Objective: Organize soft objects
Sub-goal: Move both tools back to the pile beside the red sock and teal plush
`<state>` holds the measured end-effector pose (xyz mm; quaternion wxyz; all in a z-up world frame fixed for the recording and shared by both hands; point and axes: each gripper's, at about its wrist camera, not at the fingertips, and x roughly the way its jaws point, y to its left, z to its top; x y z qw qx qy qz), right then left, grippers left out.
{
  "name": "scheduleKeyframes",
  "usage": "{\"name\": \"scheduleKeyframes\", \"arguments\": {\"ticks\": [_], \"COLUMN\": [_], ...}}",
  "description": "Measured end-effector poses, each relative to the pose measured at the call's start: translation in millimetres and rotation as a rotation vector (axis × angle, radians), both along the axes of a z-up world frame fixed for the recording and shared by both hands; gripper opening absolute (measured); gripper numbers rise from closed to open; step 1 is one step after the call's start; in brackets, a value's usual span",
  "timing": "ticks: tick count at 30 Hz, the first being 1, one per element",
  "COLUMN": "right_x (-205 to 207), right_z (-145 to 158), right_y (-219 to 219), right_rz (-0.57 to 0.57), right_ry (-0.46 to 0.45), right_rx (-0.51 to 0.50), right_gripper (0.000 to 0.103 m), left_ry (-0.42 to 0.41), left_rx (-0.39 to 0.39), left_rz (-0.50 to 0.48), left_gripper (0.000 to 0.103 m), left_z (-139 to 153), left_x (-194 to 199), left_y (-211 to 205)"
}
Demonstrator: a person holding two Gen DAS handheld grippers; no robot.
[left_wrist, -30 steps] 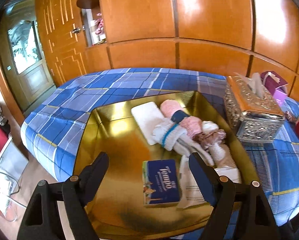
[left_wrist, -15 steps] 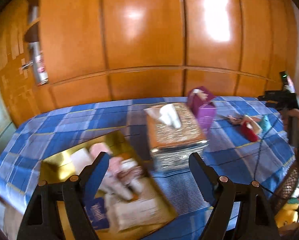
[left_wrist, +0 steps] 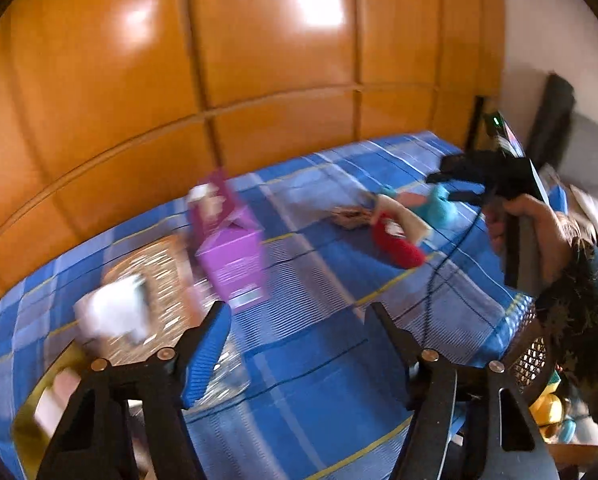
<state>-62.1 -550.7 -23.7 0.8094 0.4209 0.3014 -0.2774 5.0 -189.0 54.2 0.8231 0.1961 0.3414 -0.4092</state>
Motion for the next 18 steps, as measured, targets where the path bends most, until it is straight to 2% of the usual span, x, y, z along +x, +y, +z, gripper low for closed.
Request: {"name": "scheduleKeyframes", "arguments": {"ticks": [4,6,8,14,18], "right_x": [-6.2,-9.1,-9.8,-6.9,-5.5], "right_z": [-2.8,-1.8,-2.3,-3.7,-4.7], "right_y": [-4.4,-5.3,-6.2,-6.1,-5.5], "right_rz": [-0.013,-0.015,-0.011,0.024,0.041], "right_ry": [-0.045,-0.069,-0.082,-0.101,-0.117], "right_rx": [0.041,0.053,0.067,0.102,0.121], "right_gripper": [0.052,0.052,0.052,0.052,0.052], "left_ry": [-0.003,0.01,0.033,0.055,0.128], "left_rx": [0.068,0.09,0.11,0.125,0.105], "left_rz": [-0.077,-0.087,-0.081,-0.051,0.0], "left_gripper": [0.052,0.043,0.039,0.041,0.055], "left_z": [-19.5,-32.1,-46.8,-74.5,-87.4], "left_x": [4.4,12.0,22.8,50.0,74.2], "left_y": [-59.0,-80.7,-103.1,-148.4,-177.7]}}
